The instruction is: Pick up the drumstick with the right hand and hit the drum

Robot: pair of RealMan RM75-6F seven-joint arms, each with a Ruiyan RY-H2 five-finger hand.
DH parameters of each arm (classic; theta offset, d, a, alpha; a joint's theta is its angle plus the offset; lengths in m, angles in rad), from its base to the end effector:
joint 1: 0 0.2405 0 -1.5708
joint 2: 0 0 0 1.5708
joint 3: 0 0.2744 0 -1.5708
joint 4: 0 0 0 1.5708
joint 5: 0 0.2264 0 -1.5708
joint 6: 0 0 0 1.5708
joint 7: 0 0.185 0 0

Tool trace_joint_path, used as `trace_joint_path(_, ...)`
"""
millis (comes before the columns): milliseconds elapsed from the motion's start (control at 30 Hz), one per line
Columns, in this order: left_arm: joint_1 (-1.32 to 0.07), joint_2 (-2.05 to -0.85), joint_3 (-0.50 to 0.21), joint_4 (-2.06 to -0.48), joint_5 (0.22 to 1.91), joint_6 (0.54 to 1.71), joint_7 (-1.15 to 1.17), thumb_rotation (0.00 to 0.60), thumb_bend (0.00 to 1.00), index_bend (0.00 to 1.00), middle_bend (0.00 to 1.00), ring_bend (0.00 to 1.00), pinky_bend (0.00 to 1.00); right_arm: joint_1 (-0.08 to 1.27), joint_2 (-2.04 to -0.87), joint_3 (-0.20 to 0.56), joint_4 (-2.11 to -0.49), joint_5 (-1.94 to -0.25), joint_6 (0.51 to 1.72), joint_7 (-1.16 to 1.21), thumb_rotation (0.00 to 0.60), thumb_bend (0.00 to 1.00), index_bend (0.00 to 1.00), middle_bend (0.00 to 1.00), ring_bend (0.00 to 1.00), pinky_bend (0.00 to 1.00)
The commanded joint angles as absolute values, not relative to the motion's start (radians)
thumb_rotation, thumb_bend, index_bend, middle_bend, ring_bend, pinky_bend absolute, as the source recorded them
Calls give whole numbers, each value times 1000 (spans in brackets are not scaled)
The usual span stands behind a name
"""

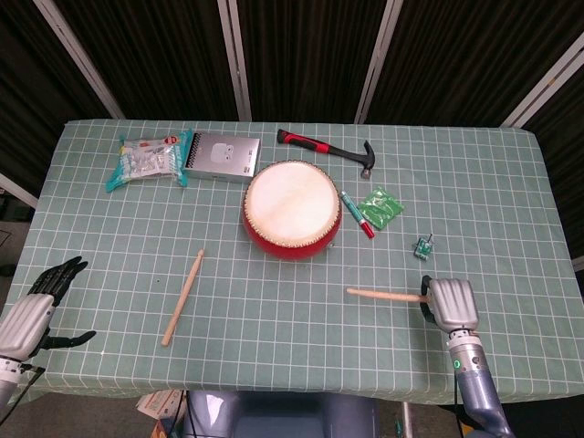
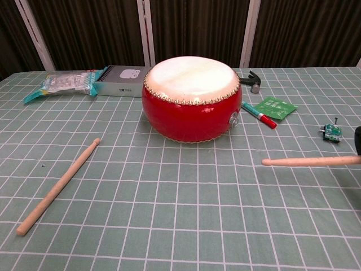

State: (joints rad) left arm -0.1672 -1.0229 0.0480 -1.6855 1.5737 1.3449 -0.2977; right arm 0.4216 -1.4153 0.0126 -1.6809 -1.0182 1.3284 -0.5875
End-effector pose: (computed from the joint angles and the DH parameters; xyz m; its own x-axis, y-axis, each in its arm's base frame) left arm -0.3178 0.2233 0.1330 0.1607 0.2341 0.9588 0.9859 -0.0835 -0.1449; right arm -0.2802 -0.2971 0.0187 0.5530 -0.2455 0.7962 -0.8225 -0.0080 0.5688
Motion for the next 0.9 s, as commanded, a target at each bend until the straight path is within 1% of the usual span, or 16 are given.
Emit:
trace_joint_path(33, -166, -1022, 50, -1684, 1575, 1345, -295, 600, 0, 0, 0, 0, 10, 424, -1418, 18, -1711, -971, 1322, -659, 600, 437, 507, 995, 1000, 994)
trace_joint_path(67, -166, -1022, 51, -1685, 1576, 1345, -294, 600, 0, 0, 0, 0, 10, 424, -1417, 21, -1725, -958, 1325, -681, 600, 437, 419, 990, 1000, 989)
trace_joint_path(133, -166, -1022, 51, -1683, 1578, 1348, -291, 600, 0, 0, 0, 0, 11, 423, -1413, 26, -1751, -949, 1341, -711, 600, 430, 310, 983, 1000, 983)
trace_joint_path(233, -162, -1024, 52, -1678, 1583, 1355, -289, 600, 0, 0, 0, 0, 10, 415, -1406, 25, -1780, -950, 1363, -739, 600, 400, 206, 971, 1000, 976)
trace_joint_path(333, -158, -1025, 54, -1676, 1586, 1362, -286, 600, 0, 0, 0, 0, 10, 406, -1388, 19, -1818, -942, 1384, -773, 600, 370, 98, 935, 999, 951)
trace_joint_path(433, -153, -1026, 54, -1677, 1589, 1372, -280, 600, 0, 0, 0, 0, 10, 392, -1363, 17, -1864, -952, 1414, -785, 600, 367, 78, 920, 994, 947)
trace_joint_path(500, -149, -1028, 54, -1674, 1592, 1382, -275, 600, 0, 0, 0, 0, 10, 376, -1342, 11, -1889, -986, 1443, -772, 600, 367, 74, 888, 973, 927)
trace_joint_path(600, -142, -1031, 53, -1671, 1597, 1399, -273, 600, 0, 0, 0, 0, 11, 346, -1308, -3, -1910, -1063, 1491, -730, 600, 367, 60, 785, 890, 816)
trace_joint_path(700, -135, -1038, 50, -1660, 1605, 1421, -268, 600, 0, 0, 0, 0, 10, 299, -1266, -24, -1900, -1187, 1568, -656, 600, 365, 18, 607, 718, 645)
trace_joint_path(733, -133, -1041, 48, -1657, 1608, 1429, -264, 600, 0, 0, 0, 0, 10, 282, -1252, -32, -1891, -1231, 1596, -626, 600, 362, 5, 516, 620, 559)
trace_joint_path(800, -130, -1047, 46, -1650, 1612, 1439, -255, 600, 0, 0, 0, 0, 10, 251, -1228, -43, -1871, -1294, 1649, -574, 600, 357, 0, 359, 448, 430)
trace_joint_path(867, -127, -1053, 45, -1637, 1622, 1451, -246, 600, 0, 0, 0, 0, 10, 210, -1200, -63, -1839, -1360, 1702, -504, 600, 353, 0, 200, 276, 326)
trace_joint_path(900, -125, -1058, 44, -1629, 1627, 1459, -240, 600, 0, 0, 0, 0, 10, 189, -1188, -72, -1820, -1385, 1725, -463, 600, 351, 0, 158, 228, 296)
